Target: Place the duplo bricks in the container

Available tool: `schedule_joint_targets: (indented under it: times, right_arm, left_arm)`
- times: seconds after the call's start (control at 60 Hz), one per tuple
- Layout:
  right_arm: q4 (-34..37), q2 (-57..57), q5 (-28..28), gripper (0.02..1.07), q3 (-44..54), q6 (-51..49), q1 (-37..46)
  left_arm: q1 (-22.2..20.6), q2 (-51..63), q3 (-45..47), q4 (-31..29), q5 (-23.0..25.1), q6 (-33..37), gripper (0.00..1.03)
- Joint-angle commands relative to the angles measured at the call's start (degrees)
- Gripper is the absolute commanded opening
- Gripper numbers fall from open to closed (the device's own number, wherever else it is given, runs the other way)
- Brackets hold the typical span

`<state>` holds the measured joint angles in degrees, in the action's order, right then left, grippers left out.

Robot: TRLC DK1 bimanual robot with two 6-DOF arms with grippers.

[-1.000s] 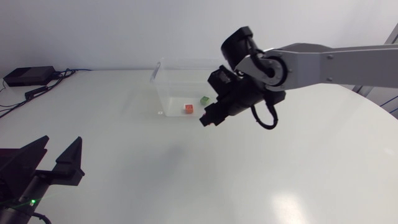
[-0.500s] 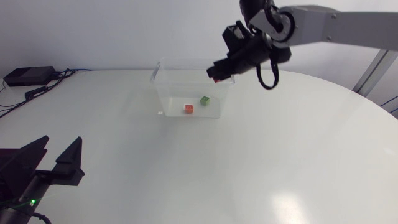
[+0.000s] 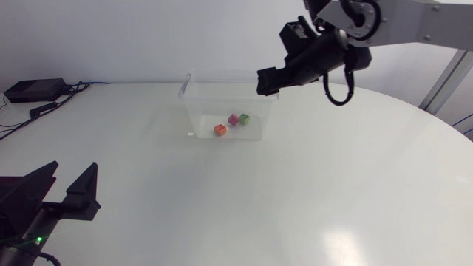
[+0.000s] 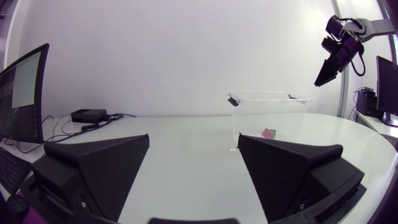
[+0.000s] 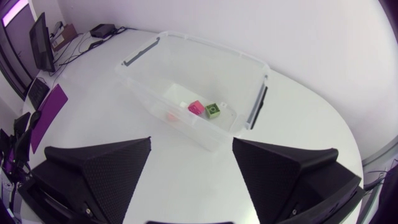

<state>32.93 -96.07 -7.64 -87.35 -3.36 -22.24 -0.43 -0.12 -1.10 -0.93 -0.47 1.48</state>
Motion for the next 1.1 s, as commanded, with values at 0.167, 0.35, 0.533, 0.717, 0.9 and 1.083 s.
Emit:
schedule_joint_targets:
  times: [0.167,0.35,0.533,0.717,0.9,1.083]
  right_arm:
    - [-3.9,13.7,2.4,1.02,12.6,1.6,2.7]
    - [-8.9,24.4,5.1,1.02,25.2,1.6,5.0]
    - [-15.8,35.3,7.4,1.02,38.6,1.4,6.9]
    - [-24.4,43.0,7.5,1.02,50.6,0.1,9.7]
    - [-35.6,48.8,4.5,1.02,63.4,-3.7,15.2]
    - [-41.8,53.0,0.3,1.02,71.2,-6.6,20.9]
  left_arm:
    - [-0.1,-0.6,1.0,0.6,-0.3,-0.2,1.0]
    - [-0.1,-0.6,1.0,0.6,-0.3,-0.2,1.0]
    - [-0.1,-0.6,1.0,0.6,-0.3,-0.2,1.0]
    - [-0.1,-0.6,1.0,0.6,-0.3,-0.2,1.0]
    - [-0.1,-0.6,1.0,0.6,-0.3,-0.2,1.0]
    - [-0.1,-0.6,1.0,0.6,-0.3,-0.2,1.0]
